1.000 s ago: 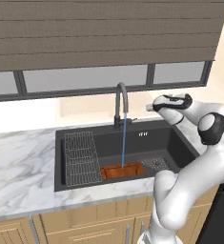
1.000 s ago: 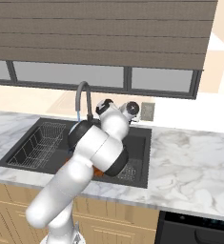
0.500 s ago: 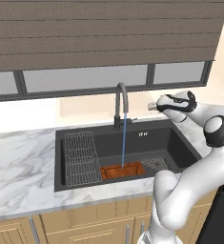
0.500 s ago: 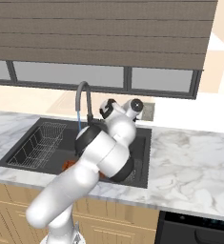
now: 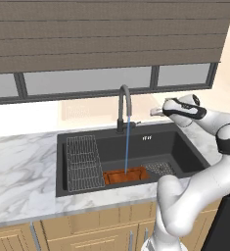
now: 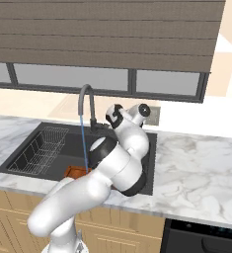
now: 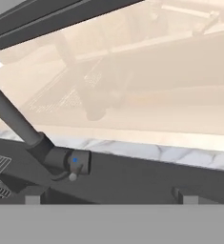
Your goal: Turn on the sink faucet with hot water and rinse the cutting board for ten seconds, then turn off the faucet. Push the cutting board to reach the water if necessary.
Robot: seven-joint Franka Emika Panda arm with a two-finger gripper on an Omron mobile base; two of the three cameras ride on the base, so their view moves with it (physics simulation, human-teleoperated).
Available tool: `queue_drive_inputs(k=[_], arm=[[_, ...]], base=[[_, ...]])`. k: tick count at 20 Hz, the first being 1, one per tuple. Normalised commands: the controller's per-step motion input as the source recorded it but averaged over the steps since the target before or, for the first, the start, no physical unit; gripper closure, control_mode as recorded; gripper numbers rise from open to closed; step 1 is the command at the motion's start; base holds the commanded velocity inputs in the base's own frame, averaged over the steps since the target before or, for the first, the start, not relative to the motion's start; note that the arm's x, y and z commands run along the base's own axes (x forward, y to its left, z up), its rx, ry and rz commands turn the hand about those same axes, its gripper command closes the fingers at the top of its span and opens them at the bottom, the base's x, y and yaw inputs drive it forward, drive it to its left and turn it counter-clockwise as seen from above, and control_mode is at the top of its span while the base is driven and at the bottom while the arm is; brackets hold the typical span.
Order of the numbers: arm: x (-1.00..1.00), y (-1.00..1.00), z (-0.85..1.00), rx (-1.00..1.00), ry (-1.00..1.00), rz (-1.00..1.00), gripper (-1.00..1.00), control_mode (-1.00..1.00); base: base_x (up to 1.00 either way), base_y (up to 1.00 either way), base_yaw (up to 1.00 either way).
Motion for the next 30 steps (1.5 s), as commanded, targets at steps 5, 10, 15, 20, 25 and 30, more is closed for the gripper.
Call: queue_drive_inputs(k=[5,10,15,20,25,30], arm=[[0.00,0.21,0.00,0.00,0.00,0.11,-1.00,-1.00],[0.00,0.12,-0.06,0.00,0.00,0.04,-1.00,-1.00],[-0.11,0.02,-0.08,0.00,0.00,0.01,-1.00,-1.00],[-0.10,0.00,-0.01,0.00,0.00,0.00,-1.00,-1.00],[-0.01,0.00,0.00,0.00,0.00,0.00,-1.00,-1.00],[0.00,0.00,0.00,0.00,0.00,0.00,-1.00,-1.00]], base=[[0.00,0.00,0.00],[0.00,0.00,0.00],[0.00,0.00,0.00],[0.00,0.00,0.00],[0.00,0.00,0.00],[0.00,0.00,0.00]])
